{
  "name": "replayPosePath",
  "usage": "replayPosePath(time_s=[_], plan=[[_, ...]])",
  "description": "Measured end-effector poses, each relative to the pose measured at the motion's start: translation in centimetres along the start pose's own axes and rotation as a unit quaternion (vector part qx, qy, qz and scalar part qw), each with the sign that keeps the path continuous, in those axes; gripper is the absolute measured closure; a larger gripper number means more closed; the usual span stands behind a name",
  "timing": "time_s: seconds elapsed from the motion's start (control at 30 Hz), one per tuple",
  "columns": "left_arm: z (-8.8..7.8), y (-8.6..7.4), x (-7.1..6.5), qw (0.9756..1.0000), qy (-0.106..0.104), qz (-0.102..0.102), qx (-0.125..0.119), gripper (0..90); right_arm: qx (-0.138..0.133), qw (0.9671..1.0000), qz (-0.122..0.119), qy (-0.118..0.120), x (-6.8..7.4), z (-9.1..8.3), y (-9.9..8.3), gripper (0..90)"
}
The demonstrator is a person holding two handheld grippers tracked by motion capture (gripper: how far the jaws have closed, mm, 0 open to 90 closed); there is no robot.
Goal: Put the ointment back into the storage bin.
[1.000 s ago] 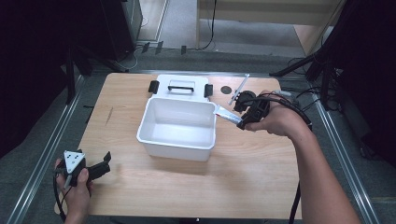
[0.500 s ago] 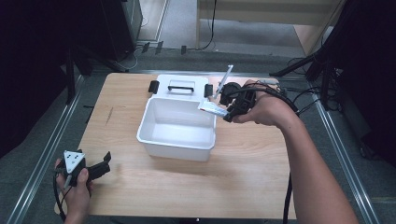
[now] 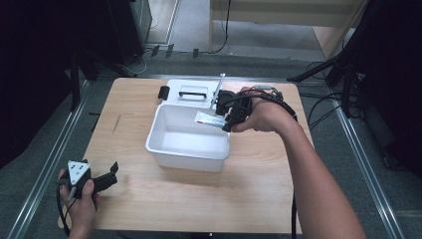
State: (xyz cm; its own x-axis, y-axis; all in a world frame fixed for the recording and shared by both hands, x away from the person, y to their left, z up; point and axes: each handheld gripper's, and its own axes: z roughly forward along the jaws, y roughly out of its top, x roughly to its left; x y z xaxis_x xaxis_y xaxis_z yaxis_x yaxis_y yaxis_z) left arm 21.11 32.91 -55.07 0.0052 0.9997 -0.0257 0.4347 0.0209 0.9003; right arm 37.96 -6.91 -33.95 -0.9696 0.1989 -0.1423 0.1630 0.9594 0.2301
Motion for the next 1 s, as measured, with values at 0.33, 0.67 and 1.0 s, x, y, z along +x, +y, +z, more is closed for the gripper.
replayPosePath(time_s=[0.33,0.67,1.0], plan=[[0.0,0.0,0.0,1.0000,-0.001,0.000,0.000,0.0,0.003,0.9995,-0.028,0.014,0.7,1.8,1.6,71.7],[0.0,0.0,0.1,1.0000,-0.003,0.001,0.003,0.0,0.009,0.9989,-0.039,0.023,1.2,3.5,2.8,71.6],[0.0,0.0,0.1,1.0000,-0.003,-0.001,0.001,0.0,0.010,0.9983,-0.049,0.029,1.2,4.9,3.0,71.7]])
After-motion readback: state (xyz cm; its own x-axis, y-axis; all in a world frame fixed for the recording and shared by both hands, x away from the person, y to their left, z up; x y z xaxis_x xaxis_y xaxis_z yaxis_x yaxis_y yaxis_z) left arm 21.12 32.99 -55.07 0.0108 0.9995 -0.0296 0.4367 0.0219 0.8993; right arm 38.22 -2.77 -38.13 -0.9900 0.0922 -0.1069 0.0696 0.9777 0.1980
